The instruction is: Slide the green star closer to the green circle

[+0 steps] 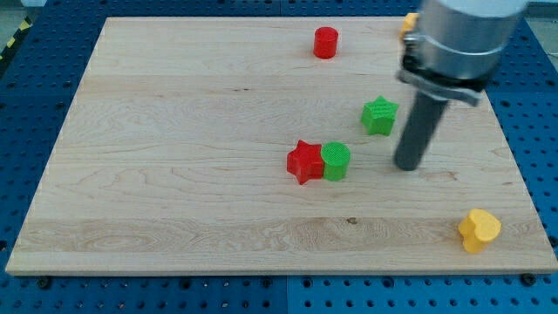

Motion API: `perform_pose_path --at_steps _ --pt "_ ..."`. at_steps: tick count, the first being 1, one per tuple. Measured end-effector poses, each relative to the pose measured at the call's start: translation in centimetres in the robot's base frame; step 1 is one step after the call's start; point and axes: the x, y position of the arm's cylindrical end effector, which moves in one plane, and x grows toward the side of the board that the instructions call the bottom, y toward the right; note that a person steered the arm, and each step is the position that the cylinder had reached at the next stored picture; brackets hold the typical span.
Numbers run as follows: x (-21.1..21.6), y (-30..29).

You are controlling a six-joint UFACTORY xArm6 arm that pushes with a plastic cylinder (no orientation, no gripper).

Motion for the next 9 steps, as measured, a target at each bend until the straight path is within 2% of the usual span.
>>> perform_pose_path --at_steps 2,6,8,9 --pt "-6.8 1.5" --pt "-8.2 -2.7" --pt "-8.9 -8.2" --pt "-10.9 -10.5"
